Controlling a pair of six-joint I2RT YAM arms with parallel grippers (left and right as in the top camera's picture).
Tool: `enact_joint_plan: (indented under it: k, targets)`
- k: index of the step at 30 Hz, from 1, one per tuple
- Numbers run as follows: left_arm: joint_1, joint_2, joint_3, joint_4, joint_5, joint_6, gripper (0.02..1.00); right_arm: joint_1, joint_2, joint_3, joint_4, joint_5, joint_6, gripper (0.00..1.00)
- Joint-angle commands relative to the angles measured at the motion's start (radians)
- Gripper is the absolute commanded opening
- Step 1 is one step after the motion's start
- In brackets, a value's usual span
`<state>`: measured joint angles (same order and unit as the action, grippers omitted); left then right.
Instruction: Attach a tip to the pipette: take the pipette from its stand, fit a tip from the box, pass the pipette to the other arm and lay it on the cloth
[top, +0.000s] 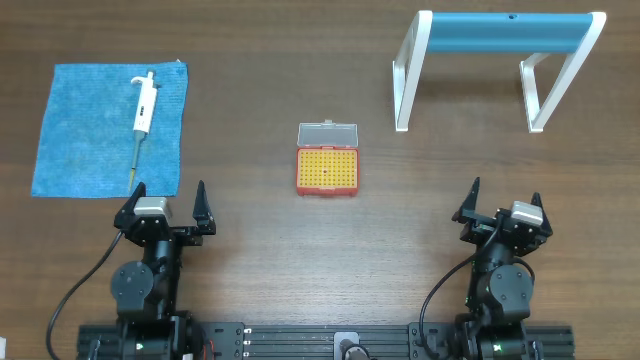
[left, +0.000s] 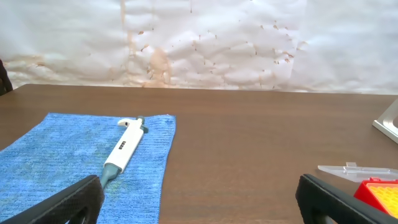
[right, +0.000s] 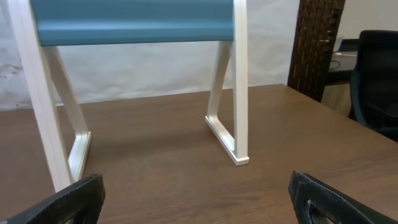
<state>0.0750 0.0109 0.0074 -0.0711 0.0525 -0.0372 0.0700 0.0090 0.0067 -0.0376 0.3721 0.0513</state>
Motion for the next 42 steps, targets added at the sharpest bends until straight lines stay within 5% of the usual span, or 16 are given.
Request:
enact_joint_plan:
  k: [1, 7, 9, 14, 42]
  targets:
    - [-0.003, -0.007, -0.002, -0.008, -0.004, 0.017, 0.998, -0.08, -0.008, -0.003, -0.006, 0.005, -0.009, 0.974]
    - [-0.003, -0.007, -0.002, -0.008, -0.004, 0.017, 0.998, -0.123, -0.008, -0.003, -0.011, -0.12, -0.016, 0.976]
    - [-0.003, -0.007, -0.002, -0.008, -0.004, 0.017, 0.998, -0.123, -0.008, -0.003, -0.023, -0.251, -0.08, 0.974]
    - [-0.003, -0.007, -0.002, -0.008, -0.004, 0.017, 0.998, -0.121, -0.008, -0.003, -0.036, -0.4, -0.087, 0.974]
    - [-0.003, -0.007, -0.002, -0.008, -0.004, 0.017, 0.998, -0.121, -0.008, -0.003, -0.035, -0.399, -0.087, 0.974]
